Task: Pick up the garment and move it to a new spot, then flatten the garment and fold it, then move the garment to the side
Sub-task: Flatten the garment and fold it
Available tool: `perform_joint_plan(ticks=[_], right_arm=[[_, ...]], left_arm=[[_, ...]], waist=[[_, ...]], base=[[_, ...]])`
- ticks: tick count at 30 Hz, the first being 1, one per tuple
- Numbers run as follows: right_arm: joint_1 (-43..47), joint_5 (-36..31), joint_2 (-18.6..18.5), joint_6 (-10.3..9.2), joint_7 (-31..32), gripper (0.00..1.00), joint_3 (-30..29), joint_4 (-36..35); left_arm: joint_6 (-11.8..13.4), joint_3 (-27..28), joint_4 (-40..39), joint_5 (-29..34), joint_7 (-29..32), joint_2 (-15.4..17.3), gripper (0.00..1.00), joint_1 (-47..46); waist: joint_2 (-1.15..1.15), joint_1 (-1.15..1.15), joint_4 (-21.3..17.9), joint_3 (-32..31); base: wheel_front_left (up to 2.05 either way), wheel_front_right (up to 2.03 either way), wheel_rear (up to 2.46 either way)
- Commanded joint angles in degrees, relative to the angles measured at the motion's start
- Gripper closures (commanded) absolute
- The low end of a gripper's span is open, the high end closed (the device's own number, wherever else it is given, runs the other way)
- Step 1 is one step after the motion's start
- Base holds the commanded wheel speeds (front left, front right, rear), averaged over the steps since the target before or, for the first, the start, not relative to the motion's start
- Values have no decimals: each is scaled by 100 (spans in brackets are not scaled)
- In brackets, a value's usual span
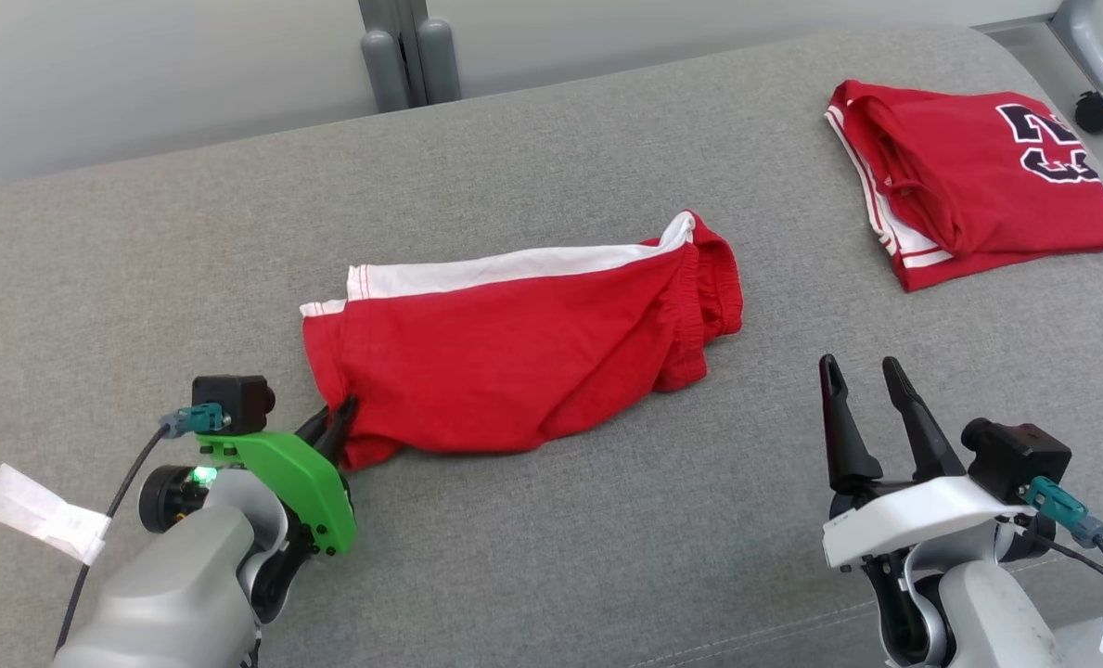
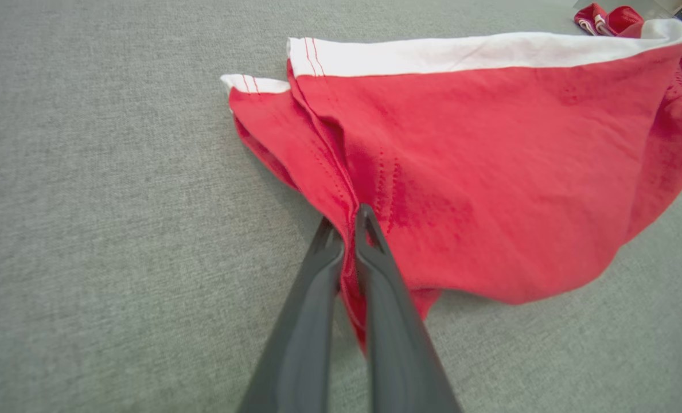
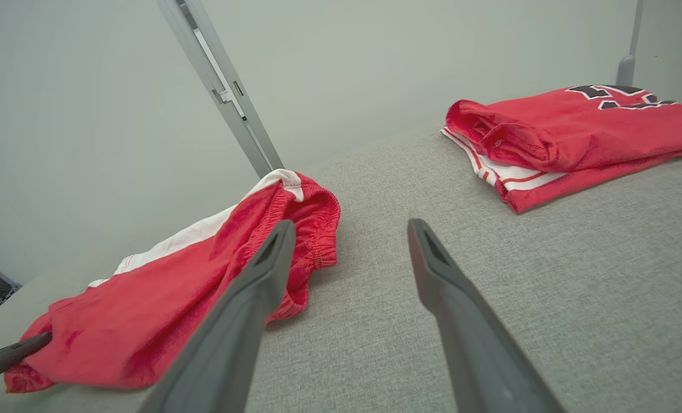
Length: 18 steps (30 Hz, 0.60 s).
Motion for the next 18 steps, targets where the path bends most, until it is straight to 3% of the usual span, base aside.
perform_joint_plan(ticks=[1,2,8,18], right_arm=[[89,10,-14,-11,39,0,8,-26],[92,14,-14,-11,43,0,22,-29],[118,-22,-14,-11,58,0,26,-28],[335,-168,-14,-11,55,0,-130,-134]], left_arm=[[22,38,16,33,-29,-7,61,122],[51,51,22,63,-37,-21,0,137],[232,579,-170,413,-49,-36,0,251],[749,2720,-1506,2046,-47,191,0,1302]], waist=[[0,0,72,-86],[0,0,66,-91],[0,0,64,-267],[0,0,304,-727]], base=[[0,0,0],[0,0,0],[0,0,0],[0,0,0]])
